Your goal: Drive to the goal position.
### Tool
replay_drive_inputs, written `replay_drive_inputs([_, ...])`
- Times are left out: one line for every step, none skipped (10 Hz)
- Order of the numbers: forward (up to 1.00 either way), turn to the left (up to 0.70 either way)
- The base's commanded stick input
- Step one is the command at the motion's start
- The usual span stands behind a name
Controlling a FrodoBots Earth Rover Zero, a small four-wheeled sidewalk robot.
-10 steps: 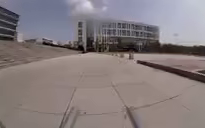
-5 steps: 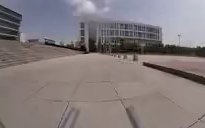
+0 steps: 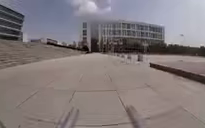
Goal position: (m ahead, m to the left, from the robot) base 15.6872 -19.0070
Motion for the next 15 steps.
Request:
replay_drive_inputs([0.85, 0.01])
replay_drive_inputs([0.85, -0.24])
replay_drive_inputs([0.85, -0.33])
replay_drive_inputs([0.85, -0.33])
replay_drive_inputs([0.85, -0.27])
replay_drive_inputs([0.85, -0.11])
replay_drive_inputs([0.85, 0.01])
replay_drive_inputs([0.85, 0.01])
replay_drive_inputs([0.85, 0.01])
replay_drive_inputs([0.85, 0.01])
replay_drive_inputs([0.85, 0.01])
replay_drive_inputs([0.85, 0.01])
replay_drive_inputs([0.85, 0.01])
replay_drive_inputs([0.85, 0.01])
replay_drive_inputs([0.85, 0.01])
